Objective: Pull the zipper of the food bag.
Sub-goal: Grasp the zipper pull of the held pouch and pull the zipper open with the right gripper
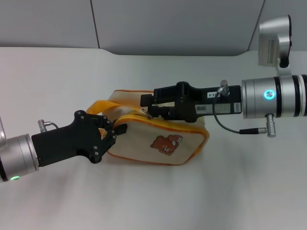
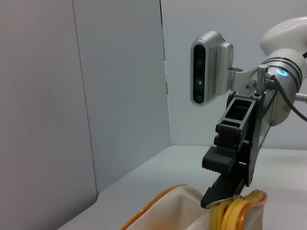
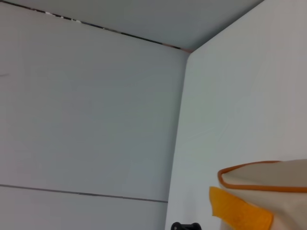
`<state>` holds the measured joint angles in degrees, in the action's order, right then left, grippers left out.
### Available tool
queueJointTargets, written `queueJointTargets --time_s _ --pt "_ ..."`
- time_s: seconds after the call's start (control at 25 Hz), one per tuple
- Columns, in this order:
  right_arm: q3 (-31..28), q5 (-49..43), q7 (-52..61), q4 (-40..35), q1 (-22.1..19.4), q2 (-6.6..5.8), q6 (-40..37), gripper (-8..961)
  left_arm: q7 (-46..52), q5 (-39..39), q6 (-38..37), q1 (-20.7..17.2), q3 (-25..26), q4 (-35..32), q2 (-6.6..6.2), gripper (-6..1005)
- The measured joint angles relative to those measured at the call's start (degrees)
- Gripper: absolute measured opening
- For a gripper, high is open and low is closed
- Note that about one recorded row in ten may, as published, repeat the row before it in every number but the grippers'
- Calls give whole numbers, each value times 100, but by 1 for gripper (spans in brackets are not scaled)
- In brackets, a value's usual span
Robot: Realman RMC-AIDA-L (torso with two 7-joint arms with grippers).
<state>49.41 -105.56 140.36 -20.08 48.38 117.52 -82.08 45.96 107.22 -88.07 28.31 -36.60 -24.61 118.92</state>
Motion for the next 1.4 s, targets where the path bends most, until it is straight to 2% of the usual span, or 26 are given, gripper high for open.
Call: queueJointTargets --time_s 0.32,0.64,0.88,1.28,1.4 --pt "39 -36 26 27 37 4 105 436 0 1 -5 8 16 0 -7 61" --pt "12 -15 -91 -25 22 54 42 382 0 1 0 7 5 0 -9 61" --pt "37 -16 -147 -31 14 58 63 194 0 1 -4 7 -4 0 -9 60" --pt "52 -52 -575 -30 43 127 87 133 0 1 -20 6 -5 0 -9 59" --pt "58 -57 -724 -38 45 130 62 74 0 1 -21 0 -5 0 -9 59"
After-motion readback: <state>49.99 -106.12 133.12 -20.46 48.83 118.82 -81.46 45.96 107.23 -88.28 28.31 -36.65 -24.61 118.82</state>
